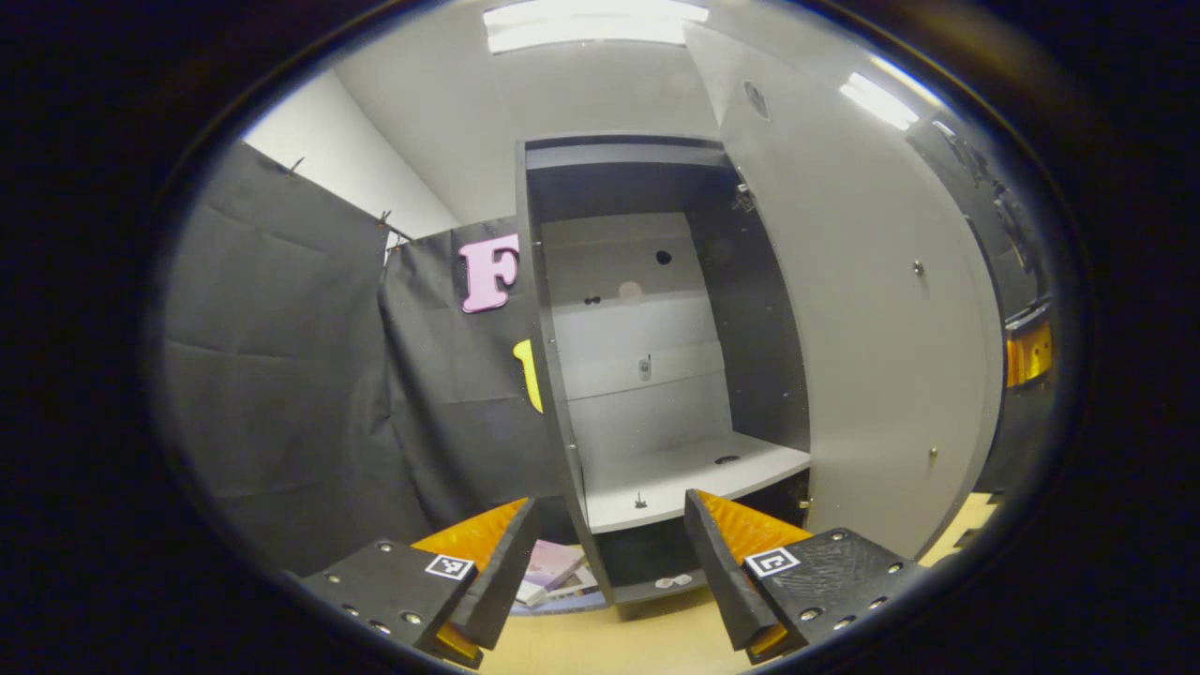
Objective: Open the cabinet door with the right hand, grasp the bottle in the cabinet with the left hand and place it on the coaster, then close the cabinet door with the right hand.
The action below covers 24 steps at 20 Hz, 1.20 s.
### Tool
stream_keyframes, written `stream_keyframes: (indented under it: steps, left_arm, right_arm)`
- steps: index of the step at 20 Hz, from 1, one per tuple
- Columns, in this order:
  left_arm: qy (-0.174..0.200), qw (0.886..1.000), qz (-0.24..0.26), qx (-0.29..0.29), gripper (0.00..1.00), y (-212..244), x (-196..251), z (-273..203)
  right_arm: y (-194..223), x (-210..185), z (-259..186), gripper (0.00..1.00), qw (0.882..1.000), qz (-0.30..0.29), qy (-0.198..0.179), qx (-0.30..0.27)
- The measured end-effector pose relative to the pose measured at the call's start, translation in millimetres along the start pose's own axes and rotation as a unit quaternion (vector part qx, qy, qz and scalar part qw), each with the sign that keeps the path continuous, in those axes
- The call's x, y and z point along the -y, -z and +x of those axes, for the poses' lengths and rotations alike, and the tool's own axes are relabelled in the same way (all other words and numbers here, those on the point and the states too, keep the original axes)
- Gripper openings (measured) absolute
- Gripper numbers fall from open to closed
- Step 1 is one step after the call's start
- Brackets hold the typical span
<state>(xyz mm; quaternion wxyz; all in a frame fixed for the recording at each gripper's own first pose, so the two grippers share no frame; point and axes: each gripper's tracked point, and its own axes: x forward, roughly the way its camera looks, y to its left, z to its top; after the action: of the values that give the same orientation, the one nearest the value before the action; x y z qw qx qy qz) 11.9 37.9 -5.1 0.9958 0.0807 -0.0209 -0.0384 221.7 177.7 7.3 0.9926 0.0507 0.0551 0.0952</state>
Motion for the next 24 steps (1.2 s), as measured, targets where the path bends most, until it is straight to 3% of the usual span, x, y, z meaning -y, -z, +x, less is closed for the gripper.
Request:
stream_keyframes:
  steps: [6,11,21,24]
  left_arm:
    - [-0.003,1.000,0.000,-0.009,0.89,13.0,-18.1,7.6]
    - [-0.028,0.999,-0.019,-0.017,0.89,6.1,-31.8,3.4]
    - [-0.071,0.996,-0.027,-0.039,0.88,9.7,-36.1,-8.1]
    - [-0.092,0.994,-0.031,-0.041,0.88,7.6,-49.2,-21.1]
  right_arm:
    - [3.6,-13.2,25.8,0.94,1.000,0.010,-0.006,0.008]
    - [6.9,-6.1,37.8,0.94,0.999,0.028,-0.011,0.010]
    - [11.6,-17.8,70.3,0.94,0.997,0.050,-0.063,-0.018]
    - [6.1,-10.4,68.4,0.95,0.997,0.047,-0.059,-0.007]
